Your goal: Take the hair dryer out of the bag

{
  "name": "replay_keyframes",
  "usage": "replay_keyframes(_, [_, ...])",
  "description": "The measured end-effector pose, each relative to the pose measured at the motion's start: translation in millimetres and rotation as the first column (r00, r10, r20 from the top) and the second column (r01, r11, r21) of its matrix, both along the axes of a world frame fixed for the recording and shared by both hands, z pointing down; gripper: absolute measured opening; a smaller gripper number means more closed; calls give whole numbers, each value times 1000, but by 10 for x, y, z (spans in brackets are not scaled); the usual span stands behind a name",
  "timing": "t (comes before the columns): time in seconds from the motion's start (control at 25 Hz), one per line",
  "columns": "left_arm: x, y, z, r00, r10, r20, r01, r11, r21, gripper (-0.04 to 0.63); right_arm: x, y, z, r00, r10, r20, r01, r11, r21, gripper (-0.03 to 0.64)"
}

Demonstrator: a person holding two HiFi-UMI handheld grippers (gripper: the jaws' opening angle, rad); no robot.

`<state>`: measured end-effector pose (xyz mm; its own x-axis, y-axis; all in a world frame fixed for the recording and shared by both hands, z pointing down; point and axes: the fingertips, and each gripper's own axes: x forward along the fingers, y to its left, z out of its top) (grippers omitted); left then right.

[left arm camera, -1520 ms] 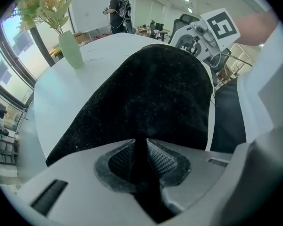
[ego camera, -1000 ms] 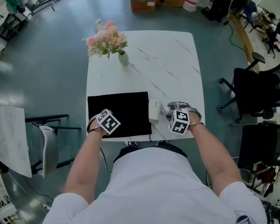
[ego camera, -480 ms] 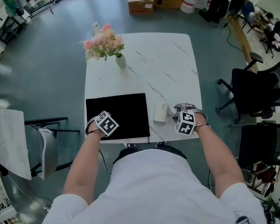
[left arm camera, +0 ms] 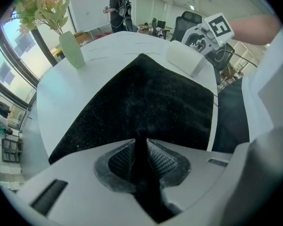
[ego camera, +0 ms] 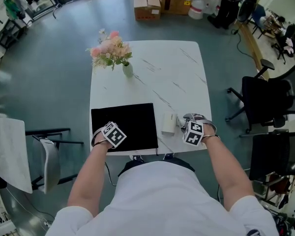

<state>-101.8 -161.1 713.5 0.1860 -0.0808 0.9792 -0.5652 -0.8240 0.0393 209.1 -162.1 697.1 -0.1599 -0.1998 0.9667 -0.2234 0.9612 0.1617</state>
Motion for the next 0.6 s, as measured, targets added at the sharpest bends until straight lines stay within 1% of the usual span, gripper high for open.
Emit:
replay_keyframes(0.08, [-2,-11,-4,1000,-11,-8,11,1000,6,86,-31,-17,-67,999,44,31,-44,999,5,275])
replay_keyframes(0.2, [-14,-7,-68,1000,-1,-25,2,1000,30,87,-29,-8,-197,993,103,54,-105,994,31,281])
replay_keyframes(0.28, [-23,-10,-179,998,-3,-56,6,999,54,87,-27,28,-325,985,156,70,-160,986,53,281])
replay_keyframes(0.36, [-27,-44,-333,994,-23,-109,32,996,85,87,-52,63,-481,970,222,98,-231,969,84,281])
replay_keyframes(0.44, [-15,-88,-500,981,-54,-184,76,991,114,87,-147,100,-639,935,312,166,-331,938,99,281])
replay_keyframes(0.48, [1,-102,-570,971,-74,-228,103,987,122,86,-225,122,-710,907,361,218,-387,917,93,281])
replay_keyframes(0.52, [25,-106,-630,957,-94,-275,132,984,123,86,-320,144,-773,872,403,277,-439,895,79,279])
replay_keyframes(0.6, [112,-67,-738,921,-134,-366,180,979,94,86,-529,176,-873,796,459,395,-515,856,43,269])
